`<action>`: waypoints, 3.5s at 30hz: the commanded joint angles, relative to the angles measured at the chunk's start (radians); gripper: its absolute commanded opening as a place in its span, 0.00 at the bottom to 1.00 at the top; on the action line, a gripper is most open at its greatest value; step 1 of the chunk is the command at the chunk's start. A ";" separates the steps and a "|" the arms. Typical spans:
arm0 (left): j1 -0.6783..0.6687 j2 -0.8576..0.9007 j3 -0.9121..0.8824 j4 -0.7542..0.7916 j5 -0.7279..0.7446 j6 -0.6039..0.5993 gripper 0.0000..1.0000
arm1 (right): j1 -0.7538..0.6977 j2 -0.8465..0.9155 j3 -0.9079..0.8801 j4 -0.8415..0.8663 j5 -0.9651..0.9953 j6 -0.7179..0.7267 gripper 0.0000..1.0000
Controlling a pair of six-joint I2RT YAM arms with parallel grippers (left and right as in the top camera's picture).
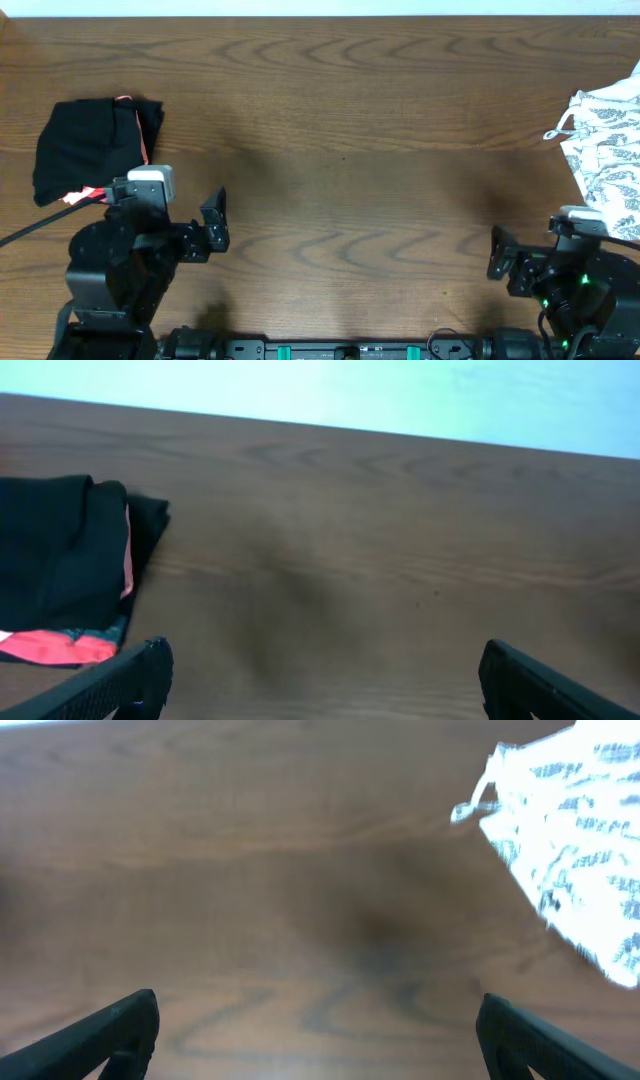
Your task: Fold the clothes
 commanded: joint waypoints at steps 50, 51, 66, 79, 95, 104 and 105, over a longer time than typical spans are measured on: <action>-0.004 -0.003 0.005 -0.006 -0.009 -0.008 0.98 | 0.037 -0.445 -0.817 1.100 -0.030 -0.108 0.99; -0.004 -0.003 0.005 -0.006 -0.009 -0.008 0.98 | 0.037 -0.445 -0.842 1.112 -0.030 -0.107 0.99; -0.004 -0.003 0.005 -0.006 -0.009 -0.008 0.98 | 0.039 -0.445 -0.883 1.016 -0.026 -0.107 0.99; -0.004 -0.003 0.005 -0.006 -0.009 -0.008 0.98 | 0.039 -0.445 -0.883 1.016 -0.026 -0.107 0.99; 0.024 -0.140 -0.121 -0.127 -0.067 0.003 0.98 | 0.039 -0.445 -0.883 1.016 -0.026 -0.107 0.99; 0.034 -0.531 -0.504 0.074 -0.145 0.018 0.98 | 0.039 -0.445 -0.883 1.016 -0.026 -0.107 0.99; 0.034 -0.563 -0.536 0.105 -0.145 0.028 0.98 | 0.039 -0.445 -0.883 1.016 -0.026 -0.107 0.99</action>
